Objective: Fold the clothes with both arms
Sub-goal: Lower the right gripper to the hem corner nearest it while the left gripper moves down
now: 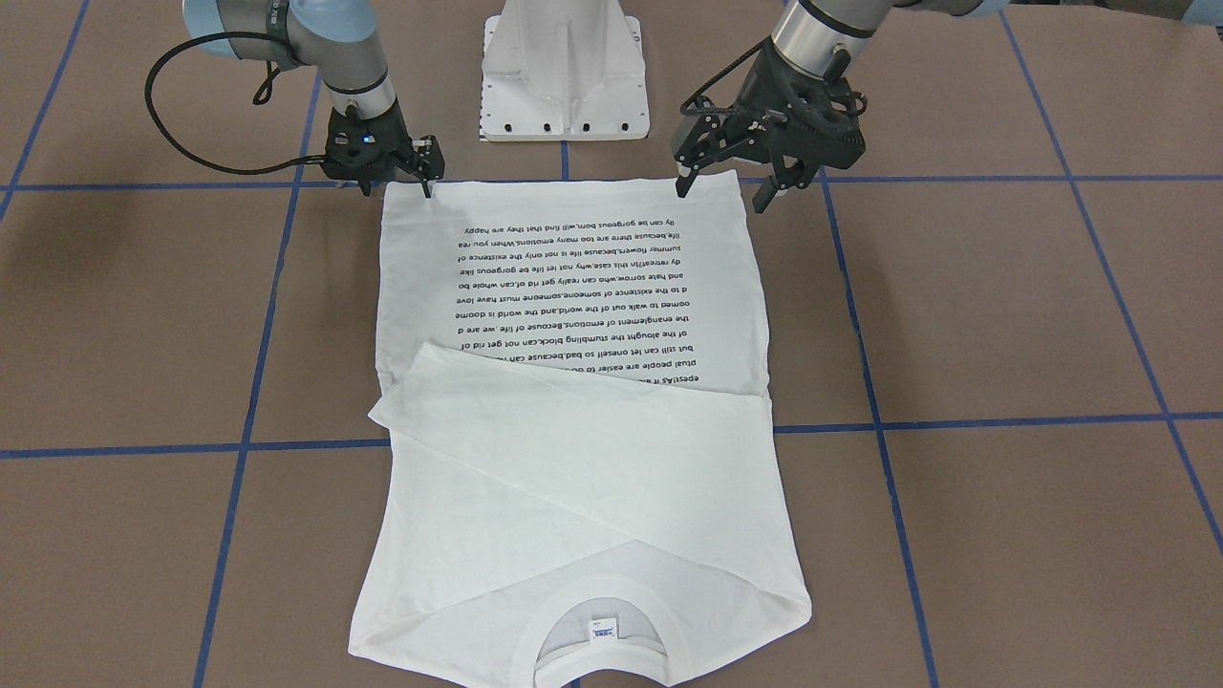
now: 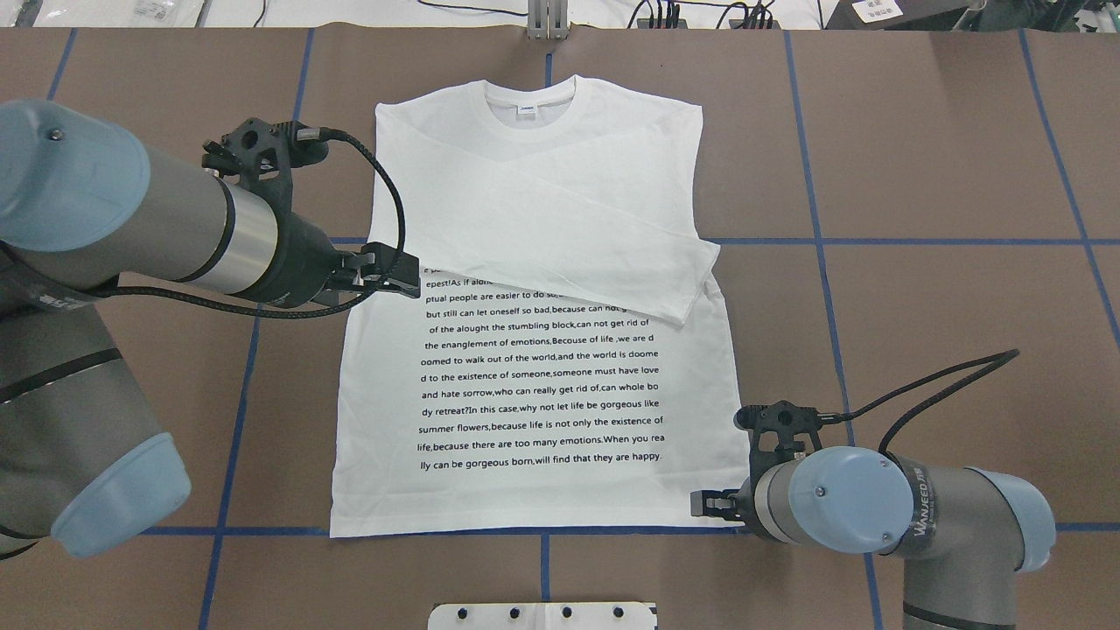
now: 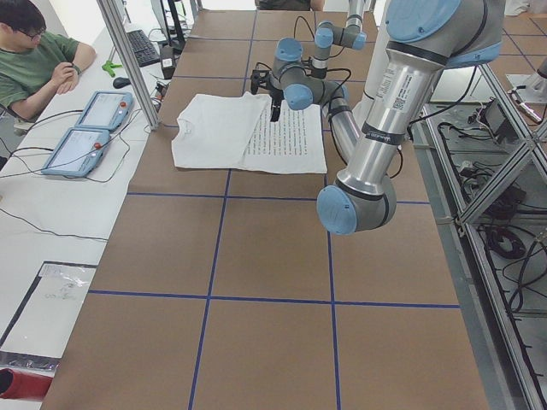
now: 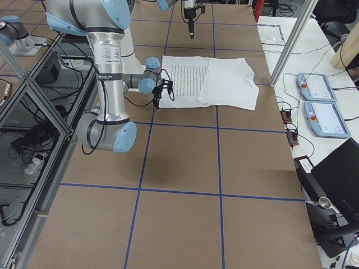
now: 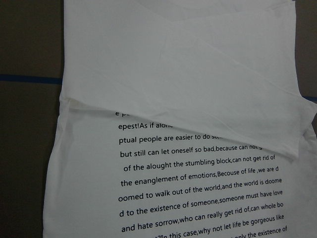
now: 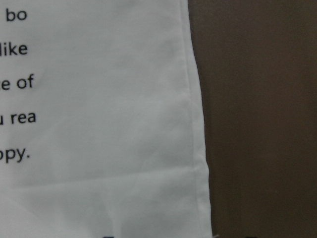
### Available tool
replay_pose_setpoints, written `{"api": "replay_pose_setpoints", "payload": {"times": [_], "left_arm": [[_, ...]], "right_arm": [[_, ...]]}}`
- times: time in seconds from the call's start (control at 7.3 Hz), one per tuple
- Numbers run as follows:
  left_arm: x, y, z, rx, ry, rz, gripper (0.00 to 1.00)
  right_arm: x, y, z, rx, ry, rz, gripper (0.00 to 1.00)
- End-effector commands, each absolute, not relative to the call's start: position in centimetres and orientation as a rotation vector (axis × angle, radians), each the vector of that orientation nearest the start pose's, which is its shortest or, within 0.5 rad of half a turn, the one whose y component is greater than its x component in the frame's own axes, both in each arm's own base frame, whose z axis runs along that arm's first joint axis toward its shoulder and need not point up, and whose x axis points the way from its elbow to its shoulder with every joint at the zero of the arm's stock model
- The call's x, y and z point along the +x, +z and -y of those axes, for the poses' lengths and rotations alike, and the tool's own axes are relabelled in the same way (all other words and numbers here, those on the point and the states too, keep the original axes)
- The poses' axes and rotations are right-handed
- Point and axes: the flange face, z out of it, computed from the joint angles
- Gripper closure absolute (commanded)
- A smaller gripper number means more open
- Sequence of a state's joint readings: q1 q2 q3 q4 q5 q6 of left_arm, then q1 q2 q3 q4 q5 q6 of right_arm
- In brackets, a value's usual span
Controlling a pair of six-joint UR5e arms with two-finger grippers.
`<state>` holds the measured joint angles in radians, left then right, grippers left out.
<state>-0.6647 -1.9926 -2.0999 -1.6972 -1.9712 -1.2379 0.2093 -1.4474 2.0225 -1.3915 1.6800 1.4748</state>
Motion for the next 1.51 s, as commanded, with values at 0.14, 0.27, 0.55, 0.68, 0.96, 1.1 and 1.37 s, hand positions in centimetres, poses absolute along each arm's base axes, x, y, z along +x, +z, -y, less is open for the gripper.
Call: {"api": "replay_pose_setpoints", "payload": {"times": [0.14,0.27,0.55,0.68,0.96,1.1,1.37], "left_arm": [[35.8,18.6,40.1,0.192,-0.081,-1.104,0.01],[35.8,18.7,40.1,0.191,-0.082,-1.103,0.01],[35.8,18.7,40.2,0.191,-0.082,-1.102,0.01],[35.8,18.7,40.2,0.191,-0.082,-1.102,0.02],[35.9,19.6,40.2,0.181,-0.088,-1.088,0.02],[36.0,21.7,39.9,0.159,-0.094,-1.06,0.01],[34.7,28.7,38.1,0.096,-0.143,-1.017,0.01]], "right_arm": [[-48.4,37.6,22.7,-0.003,0.063,0.76,0.59],[-48.4,37.6,22.6,-0.01,0.06,0.761,0.74],[-48.1,36.9,22.7,-0.026,0.057,0.777,0.86],[-47.9,36.5,23.1,-0.03,0.063,0.786,0.86],[-46.8,34.9,23.5,-0.021,0.075,0.821,1.0],[-46.5,34.1,23.6,-0.006,0.084,0.837,1.0],[-45.2,32.3,24.4,0.007,0.101,0.877,1.0]]}}
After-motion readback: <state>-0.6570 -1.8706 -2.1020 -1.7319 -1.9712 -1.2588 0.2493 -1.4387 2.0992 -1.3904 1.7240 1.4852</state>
